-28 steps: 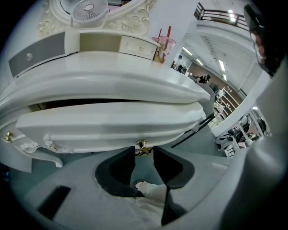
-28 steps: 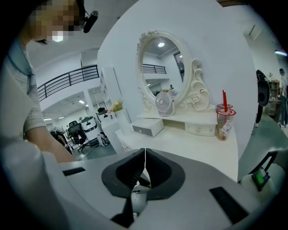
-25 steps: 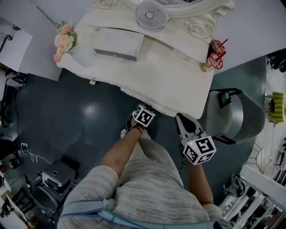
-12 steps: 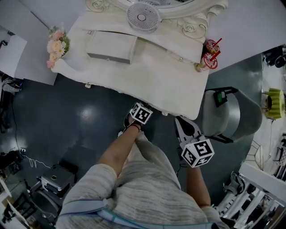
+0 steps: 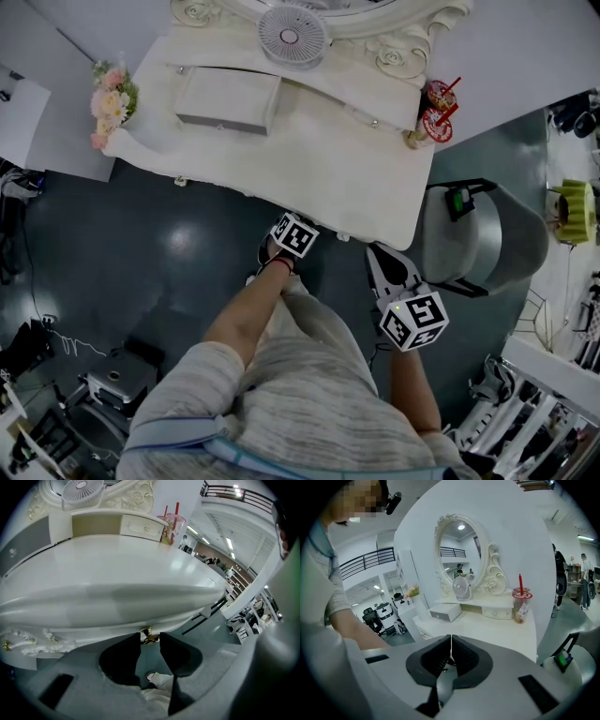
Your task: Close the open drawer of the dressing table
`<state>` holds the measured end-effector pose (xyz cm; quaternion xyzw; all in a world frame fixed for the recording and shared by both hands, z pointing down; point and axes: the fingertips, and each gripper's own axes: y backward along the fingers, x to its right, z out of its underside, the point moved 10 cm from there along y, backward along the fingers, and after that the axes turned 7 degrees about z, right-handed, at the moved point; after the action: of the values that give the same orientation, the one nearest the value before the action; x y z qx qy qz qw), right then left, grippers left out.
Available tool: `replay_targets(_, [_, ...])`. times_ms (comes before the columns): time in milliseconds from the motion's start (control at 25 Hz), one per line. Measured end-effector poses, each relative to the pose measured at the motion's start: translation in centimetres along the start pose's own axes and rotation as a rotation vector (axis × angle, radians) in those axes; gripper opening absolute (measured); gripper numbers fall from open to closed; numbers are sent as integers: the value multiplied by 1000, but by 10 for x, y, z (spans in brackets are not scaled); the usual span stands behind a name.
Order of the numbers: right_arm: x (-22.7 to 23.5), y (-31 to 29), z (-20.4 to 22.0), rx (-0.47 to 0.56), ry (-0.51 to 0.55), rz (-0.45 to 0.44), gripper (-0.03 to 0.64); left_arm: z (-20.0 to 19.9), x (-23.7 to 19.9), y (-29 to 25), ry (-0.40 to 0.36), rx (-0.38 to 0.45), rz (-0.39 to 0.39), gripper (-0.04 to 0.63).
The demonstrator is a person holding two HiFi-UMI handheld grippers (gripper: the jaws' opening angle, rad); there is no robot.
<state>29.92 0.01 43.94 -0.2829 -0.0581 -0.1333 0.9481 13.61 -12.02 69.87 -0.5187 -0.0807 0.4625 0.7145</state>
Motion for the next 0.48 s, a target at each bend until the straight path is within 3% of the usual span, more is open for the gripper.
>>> replay_targets(480, [-8,-7,-9,7,13,-16,11,0,4,16,-46,42,-28,140])
